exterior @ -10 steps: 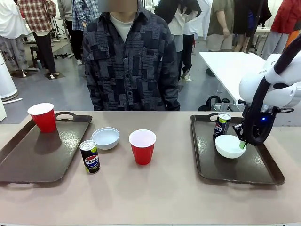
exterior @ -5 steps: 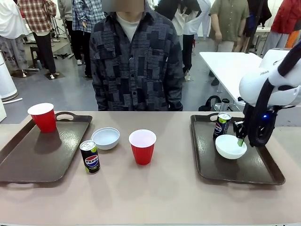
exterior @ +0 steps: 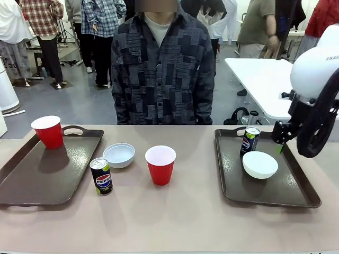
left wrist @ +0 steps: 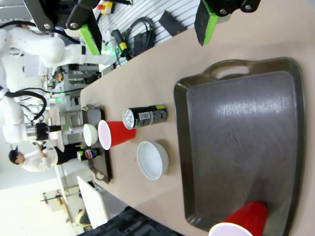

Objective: Prepare tableware on both trays.
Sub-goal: Pick up a Picnic Bowl from the table and place it on a Handle tray.

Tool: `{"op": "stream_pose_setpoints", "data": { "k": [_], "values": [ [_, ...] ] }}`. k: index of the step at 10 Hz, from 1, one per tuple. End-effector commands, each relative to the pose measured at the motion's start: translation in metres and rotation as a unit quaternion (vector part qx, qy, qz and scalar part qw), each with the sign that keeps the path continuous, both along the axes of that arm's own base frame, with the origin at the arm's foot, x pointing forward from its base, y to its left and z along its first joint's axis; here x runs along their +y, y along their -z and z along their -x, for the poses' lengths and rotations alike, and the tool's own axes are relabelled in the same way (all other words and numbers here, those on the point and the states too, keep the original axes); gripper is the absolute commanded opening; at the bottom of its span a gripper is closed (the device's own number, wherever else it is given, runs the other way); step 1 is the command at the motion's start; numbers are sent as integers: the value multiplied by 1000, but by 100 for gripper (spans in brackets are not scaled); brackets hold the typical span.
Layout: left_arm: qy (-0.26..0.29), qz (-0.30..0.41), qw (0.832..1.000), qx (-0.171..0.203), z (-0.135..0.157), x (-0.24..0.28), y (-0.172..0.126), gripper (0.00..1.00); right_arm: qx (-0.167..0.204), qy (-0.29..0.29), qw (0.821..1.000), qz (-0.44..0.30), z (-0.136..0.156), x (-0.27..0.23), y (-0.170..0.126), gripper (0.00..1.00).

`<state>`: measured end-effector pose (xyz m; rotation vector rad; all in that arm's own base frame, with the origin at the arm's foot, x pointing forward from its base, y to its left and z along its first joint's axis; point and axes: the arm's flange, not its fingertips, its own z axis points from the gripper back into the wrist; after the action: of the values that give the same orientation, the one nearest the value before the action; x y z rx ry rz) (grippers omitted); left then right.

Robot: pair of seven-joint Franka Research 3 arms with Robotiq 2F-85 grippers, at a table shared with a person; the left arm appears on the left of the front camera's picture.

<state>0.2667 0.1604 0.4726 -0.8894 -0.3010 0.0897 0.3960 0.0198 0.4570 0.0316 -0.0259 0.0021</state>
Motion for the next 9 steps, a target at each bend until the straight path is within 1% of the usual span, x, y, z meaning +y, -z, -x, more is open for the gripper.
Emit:
{"op": "stream_pose_setpoints", "data": {
  "k": [1,2,3,9],
  "values": [
    [2,6,1000,-9,0,0,0,100,8,-8,1000,-25,9,-5,-15,99],
    [2,6,1000,-9,0,0,0,100,5,-16,999,-35,5,-8,-21,96],
    [2,6,1000,-9,0,0,0,100,1,-1,1000,-6,8,-2,-12,96],
    [2,6,1000,-9,0,0,0,100,1,-1,1000,-6,8,-2,-12,96]
  ]
}}
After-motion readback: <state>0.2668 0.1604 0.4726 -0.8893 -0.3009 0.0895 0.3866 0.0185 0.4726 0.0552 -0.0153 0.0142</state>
